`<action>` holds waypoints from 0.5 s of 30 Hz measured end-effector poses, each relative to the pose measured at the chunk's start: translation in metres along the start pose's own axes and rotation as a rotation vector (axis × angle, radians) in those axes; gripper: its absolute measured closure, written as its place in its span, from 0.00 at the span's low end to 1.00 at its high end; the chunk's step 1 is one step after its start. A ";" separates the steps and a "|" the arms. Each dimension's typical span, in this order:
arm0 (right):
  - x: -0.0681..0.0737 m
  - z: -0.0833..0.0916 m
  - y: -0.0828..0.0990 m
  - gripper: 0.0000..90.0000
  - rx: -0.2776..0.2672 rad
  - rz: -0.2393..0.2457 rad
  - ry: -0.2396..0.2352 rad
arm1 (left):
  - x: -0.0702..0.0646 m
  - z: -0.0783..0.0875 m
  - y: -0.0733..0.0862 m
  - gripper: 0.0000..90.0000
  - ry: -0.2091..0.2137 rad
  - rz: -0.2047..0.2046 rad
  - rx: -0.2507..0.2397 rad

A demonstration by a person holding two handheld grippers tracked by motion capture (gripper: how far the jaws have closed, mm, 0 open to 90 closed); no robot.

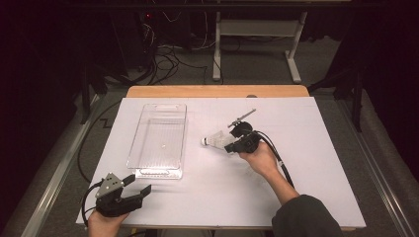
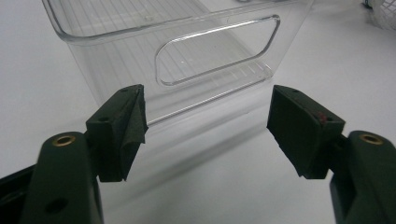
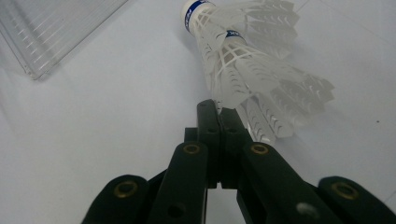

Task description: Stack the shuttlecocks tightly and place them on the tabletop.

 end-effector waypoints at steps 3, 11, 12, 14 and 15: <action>0.000 -0.001 -0.002 1.00 -0.006 0.009 0.000 | 0.000 0.000 0.000 0.32 0.003 0.001 0.001; 0.003 -0.003 -0.009 1.00 0.001 0.025 -0.003 | 0.000 0.000 0.000 0.32 0.004 0.001 0.000; 0.003 -0.004 -0.009 1.00 0.001 0.023 -0.004 | 0.000 0.000 0.000 0.32 0.004 0.000 -0.001; 0.003 -0.005 -0.008 1.00 0.006 0.024 -0.006 | 0.000 0.001 0.000 0.33 0.005 0.001 -0.001; 0.003 -0.006 -0.008 1.00 0.008 0.021 -0.008 | 0.000 0.001 0.000 0.33 0.005 0.001 -0.001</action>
Point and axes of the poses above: each handheld gripper's, and its own axes: z roughly backward along the jaws, y roughly out of its underside, x roughly to its left, the point moved 3 cm from there along -z, roughly forward along the jaws, and after that the axes turned 2 degrees about z, right-handed, at the moved point
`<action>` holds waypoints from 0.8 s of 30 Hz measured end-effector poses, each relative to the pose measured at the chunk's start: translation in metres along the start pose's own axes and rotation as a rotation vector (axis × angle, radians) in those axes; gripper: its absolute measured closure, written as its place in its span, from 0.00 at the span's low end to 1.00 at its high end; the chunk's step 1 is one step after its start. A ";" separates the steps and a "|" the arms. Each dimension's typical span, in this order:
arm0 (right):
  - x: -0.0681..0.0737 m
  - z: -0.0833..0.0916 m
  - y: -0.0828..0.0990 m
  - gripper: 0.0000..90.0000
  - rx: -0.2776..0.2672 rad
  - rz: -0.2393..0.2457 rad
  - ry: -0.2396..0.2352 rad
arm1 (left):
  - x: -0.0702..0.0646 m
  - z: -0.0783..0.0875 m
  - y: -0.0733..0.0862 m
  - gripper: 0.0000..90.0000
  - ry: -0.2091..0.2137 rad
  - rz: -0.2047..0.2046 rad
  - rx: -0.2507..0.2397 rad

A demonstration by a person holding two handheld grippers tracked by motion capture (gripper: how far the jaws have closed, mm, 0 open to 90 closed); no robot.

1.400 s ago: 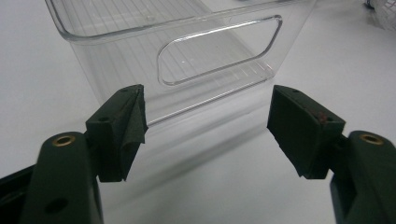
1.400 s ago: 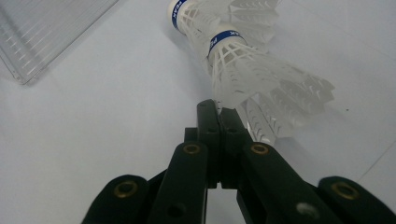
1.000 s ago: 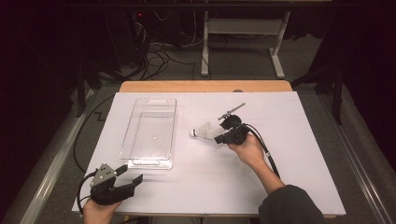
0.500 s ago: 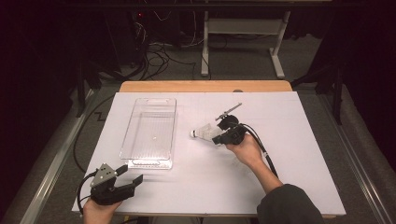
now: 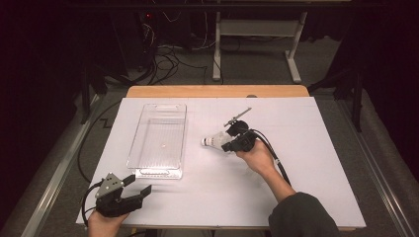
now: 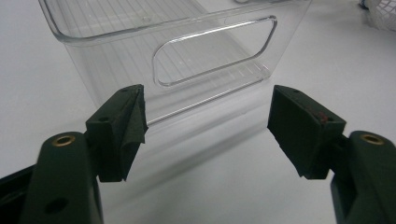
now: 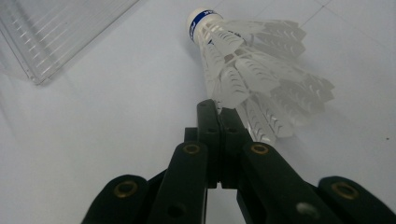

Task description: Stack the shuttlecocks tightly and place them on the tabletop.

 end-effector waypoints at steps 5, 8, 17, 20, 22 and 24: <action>0.000 -0.001 0.000 1.00 0.008 -0.003 0.001 | 0.000 0.000 0.000 0.33 0.003 0.000 -0.002; 0.000 0.000 -0.001 1.00 0.011 0.000 0.000 | 0.000 0.000 0.000 0.33 0.003 0.000 -0.001; -0.001 -0.002 -0.001 1.00 0.016 0.001 0.003 | -0.001 -0.001 0.000 0.33 0.003 -0.001 0.004; -0.002 -0.002 -0.001 1.00 0.017 -0.006 0.000 | -0.001 0.000 0.000 0.33 0.002 -0.001 0.005; -0.002 -0.003 -0.001 1.00 0.018 -0.001 -0.001 | -0.001 0.000 0.000 0.33 0.003 -0.001 0.006; -0.002 -0.003 -0.001 0.99 0.020 -0.002 0.002 | -0.001 0.000 0.000 0.33 0.004 -0.002 0.007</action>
Point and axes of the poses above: each handheld gripper's, and its own axes: z roughly backward along the jaws, y roughly out of its underside, x roughly to its left, the point moved 3 cm from there along -z, roughly forward along the jaws, and after that the axes turned 2 degrees about z, right-handed, at the moved point
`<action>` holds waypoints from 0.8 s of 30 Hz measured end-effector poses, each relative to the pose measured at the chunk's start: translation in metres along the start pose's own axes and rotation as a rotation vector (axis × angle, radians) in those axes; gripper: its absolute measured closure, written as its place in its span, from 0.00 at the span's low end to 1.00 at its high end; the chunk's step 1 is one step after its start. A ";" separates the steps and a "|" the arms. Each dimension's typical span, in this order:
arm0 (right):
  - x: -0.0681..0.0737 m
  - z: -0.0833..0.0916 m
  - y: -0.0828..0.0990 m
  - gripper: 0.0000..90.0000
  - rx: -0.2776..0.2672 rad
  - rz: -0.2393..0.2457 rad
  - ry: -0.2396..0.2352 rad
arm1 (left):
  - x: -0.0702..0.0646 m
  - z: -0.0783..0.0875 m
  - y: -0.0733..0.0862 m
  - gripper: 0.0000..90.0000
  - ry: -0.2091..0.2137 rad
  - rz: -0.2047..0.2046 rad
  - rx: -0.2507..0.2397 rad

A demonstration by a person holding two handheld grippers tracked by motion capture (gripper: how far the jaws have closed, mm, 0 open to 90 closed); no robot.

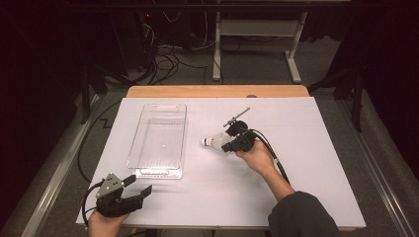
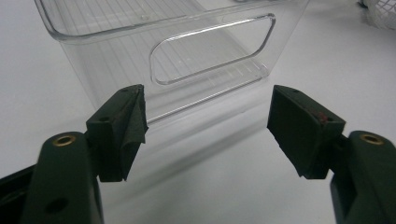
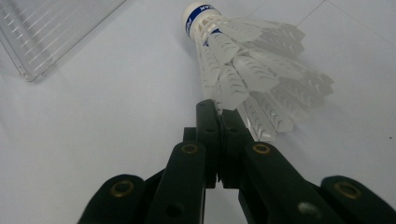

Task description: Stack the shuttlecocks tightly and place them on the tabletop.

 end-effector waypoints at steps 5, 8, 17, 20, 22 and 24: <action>-0.001 -0.001 0.000 0.94 -0.001 -0.008 0.000 | 0.000 0.000 0.000 0.33 -0.001 0.002 -0.002; -0.001 -0.001 0.001 0.92 0.000 -0.011 0.003 | 0.000 0.000 0.000 0.33 -0.001 0.001 -0.002; -0.002 0.001 0.001 0.85 -0.008 -0.011 0.008 | 0.000 0.000 0.000 0.33 -0.002 0.001 -0.001; -0.001 0.002 0.002 0.81 -0.019 -0.019 0.014 | 0.000 0.000 0.000 0.32 -0.005 0.003 -0.003; -0.001 0.004 0.002 0.77 -0.025 -0.015 0.018 | 0.001 0.000 0.000 0.32 -0.004 0.004 -0.002; -0.001 0.005 0.003 0.75 -0.022 -0.015 0.027 | 0.000 0.000 0.000 0.32 -0.005 0.003 -0.002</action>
Point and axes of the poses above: each handheld gripper's, and its own axes: z roughly backward along the jaws, y roughly out of its underside, x roughly to its left, the point moved 3 cm from there along -z, roughly forward along the jaws, and after that the axes turned 2 degrees about z, right-handed, at the moved point
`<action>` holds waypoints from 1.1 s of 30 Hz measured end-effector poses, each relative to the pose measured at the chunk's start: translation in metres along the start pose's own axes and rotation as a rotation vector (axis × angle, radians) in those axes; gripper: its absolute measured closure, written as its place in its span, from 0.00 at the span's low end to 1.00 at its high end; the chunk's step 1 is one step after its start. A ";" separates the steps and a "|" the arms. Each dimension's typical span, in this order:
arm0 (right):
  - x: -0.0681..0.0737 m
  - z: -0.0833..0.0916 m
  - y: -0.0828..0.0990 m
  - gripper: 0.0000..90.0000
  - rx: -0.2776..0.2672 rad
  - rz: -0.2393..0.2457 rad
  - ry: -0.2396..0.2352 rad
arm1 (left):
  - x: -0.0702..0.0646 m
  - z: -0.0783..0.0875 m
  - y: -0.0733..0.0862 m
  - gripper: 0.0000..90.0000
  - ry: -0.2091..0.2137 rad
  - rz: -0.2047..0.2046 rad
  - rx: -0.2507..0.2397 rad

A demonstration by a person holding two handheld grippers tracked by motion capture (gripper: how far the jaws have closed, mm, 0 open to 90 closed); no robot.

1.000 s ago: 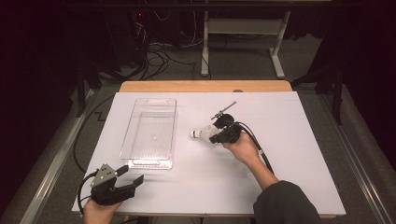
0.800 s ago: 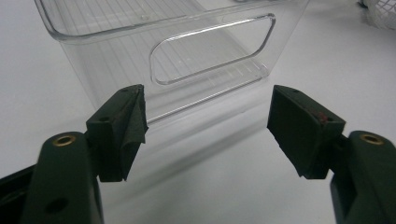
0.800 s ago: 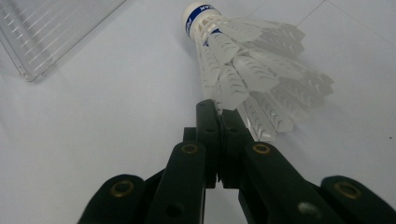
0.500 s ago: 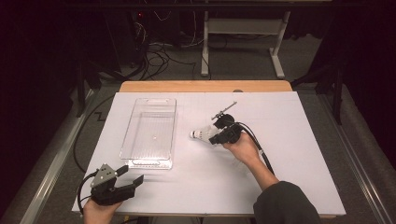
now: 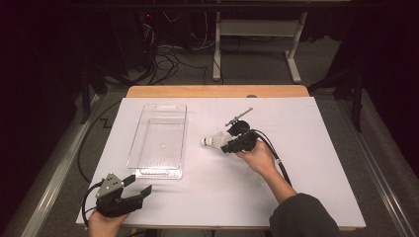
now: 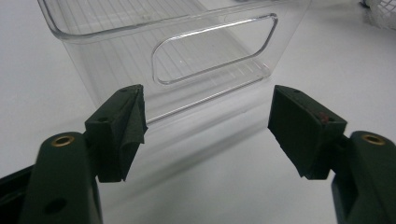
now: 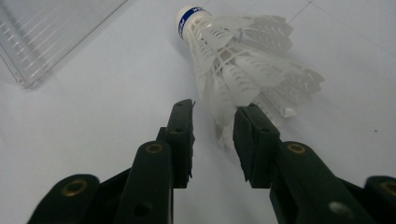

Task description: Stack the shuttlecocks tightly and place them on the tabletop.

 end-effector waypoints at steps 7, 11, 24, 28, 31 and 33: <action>-0.003 0.005 0.003 0.68 -0.021 -0.011 0.037 | 0.000 0.000 0.000 0.32 0.000 -0.001 0.002; -0.005 0.007 0.007 0.66 -0.027 -0.026 0.046 | 0.000 0.000 0.000 0.32 -0.001 -0.001 0.003; -0.010 0.014 0.013 0.65 -0.057 -0.041 0.054 | 0.000 -0.001 0.000 0.32 -0.001 0.001 0.002; -0.010 0.019 0.017 0.62 -0.075 -0.056 0.064 | 0.000 -0.001 0.000 0.32 -0.001 0.000 -0.001; -0.012 0.023 0.021 0.61 -0.093 -0.058 0.073 | -0.001 -0.001 0.000 0.32 -0.002 -0.001 0.000; -0.013 0.026 0.023 0.60 -0.103 -0.060 0.084 | -0.001 -0.001 0.000 0.32 -0.002 0.000 0.001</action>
Point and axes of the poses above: each handheld gripper's, and its own axes: z roughly backward along the jaws, y roughly out of its underside, x roughly to its left, the point moved 3 cm from there along -z, roughly forward along the jaws, and after that the axes turned 2 degrees about z, right-handed, at the moved point
